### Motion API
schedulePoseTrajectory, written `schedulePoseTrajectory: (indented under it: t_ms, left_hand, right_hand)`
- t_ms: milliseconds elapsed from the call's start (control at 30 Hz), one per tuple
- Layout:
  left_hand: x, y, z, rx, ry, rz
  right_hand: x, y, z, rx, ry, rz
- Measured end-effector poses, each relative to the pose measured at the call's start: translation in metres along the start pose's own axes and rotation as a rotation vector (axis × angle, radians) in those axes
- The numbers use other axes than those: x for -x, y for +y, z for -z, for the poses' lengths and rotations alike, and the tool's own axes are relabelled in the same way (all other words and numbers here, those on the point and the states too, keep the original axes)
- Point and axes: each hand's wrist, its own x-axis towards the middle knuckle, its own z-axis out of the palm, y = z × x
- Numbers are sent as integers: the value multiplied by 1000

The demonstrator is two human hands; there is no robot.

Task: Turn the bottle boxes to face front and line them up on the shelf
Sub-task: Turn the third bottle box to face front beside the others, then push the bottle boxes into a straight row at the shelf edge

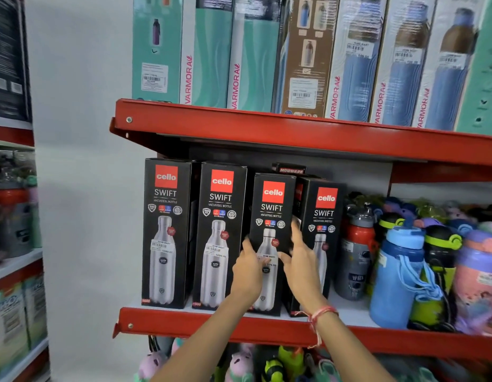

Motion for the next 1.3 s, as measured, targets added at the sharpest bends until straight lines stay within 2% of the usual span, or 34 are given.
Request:
schedulePoseTrajectory:
  t_ms: [67, 167, 233, 300, 367, 467, 533, 633, 733, 833, 933, 1000, 1100, 1300]
  left_hand:
    - [3, -4, 4, -25, -41, -20]
    - [17, -18, 20, -127, -103, -142]
    - [28, -32, 39, -56, -108, -222]
    - [37, -47, 62, 53, -67, -314]
    - [41, -69, 90, 82, 63, -396]
    - [40, -100, 129, 81, 346, -425]
    - [36, -114, 148, 96, 422, -330]
    - [31, -131, 164, 177, 265, -113]
    - [26, -148, 169, 160, 88, -141]
    - [27, -147, 178, 192, -63, -121]
    - [32, -146, 188, 229, -77, -80]
    - [39, -148, 194, 159, -57, -68]
    - [51, -152, 203, 46, -30, -101]
    - [57, -154, 205, 10, -2, -138]
  right_hand:
    - [8, -4, -4, 26, 72, 12]
    - [19, -14, -20, 140, 215, 25]
    - [27, -24, -39, 135, 308, 45]
    - [38, -37, -58, 111, 394, 76]
    - [54, -59, -84, 55, 413, 139]
    - [77, -87, -123, -127, 288, 206]
    - [88, -99, -146, -178, 174, 167]
    - [95, -108, -170, -99, -53, 8]
    - [94, -115, -182, -127, -207, -110]
    - [90, -121, -187, -160, -258, -149]
    - [92, -121, -181, -169, -254, -144]
    - [98, -121, -175, -157, -257, -104]
    - [108, -118, -166, -158, -264, -61]
    - [114, -112, -160, -99, -271, -17]
